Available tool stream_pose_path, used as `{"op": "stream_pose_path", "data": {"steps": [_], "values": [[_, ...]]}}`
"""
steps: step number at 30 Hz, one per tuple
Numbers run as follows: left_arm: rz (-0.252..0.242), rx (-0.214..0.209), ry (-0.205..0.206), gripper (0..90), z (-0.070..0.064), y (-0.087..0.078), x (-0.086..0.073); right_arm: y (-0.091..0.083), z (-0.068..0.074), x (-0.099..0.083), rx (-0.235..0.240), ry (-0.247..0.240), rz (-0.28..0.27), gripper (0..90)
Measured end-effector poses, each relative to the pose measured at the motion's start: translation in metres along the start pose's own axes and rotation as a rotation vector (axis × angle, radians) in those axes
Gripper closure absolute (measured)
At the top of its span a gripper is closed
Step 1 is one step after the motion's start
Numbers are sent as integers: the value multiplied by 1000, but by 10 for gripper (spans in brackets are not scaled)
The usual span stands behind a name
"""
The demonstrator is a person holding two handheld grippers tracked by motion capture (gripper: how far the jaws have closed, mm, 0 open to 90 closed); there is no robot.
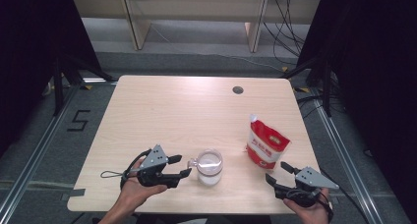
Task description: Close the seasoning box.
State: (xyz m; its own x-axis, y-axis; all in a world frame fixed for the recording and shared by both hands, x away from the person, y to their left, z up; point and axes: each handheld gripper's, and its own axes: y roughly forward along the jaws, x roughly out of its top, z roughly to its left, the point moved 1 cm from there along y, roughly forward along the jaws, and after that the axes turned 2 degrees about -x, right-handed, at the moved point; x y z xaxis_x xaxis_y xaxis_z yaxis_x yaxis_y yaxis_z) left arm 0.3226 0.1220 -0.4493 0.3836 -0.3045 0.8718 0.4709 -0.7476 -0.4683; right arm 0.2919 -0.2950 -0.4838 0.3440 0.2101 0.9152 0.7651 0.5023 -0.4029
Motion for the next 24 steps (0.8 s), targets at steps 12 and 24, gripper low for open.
{"op": "stream_pose_path", "data": {"steps": [12, 24], "values": [[37, 26, -22, 254, 4, -4, -18, -1, 0, 0, 1, -4, -3, 286], [37, 28, -25, 188, 4, -4, -36, -2, 2, -3, 26, 12, 6, 264]]}}
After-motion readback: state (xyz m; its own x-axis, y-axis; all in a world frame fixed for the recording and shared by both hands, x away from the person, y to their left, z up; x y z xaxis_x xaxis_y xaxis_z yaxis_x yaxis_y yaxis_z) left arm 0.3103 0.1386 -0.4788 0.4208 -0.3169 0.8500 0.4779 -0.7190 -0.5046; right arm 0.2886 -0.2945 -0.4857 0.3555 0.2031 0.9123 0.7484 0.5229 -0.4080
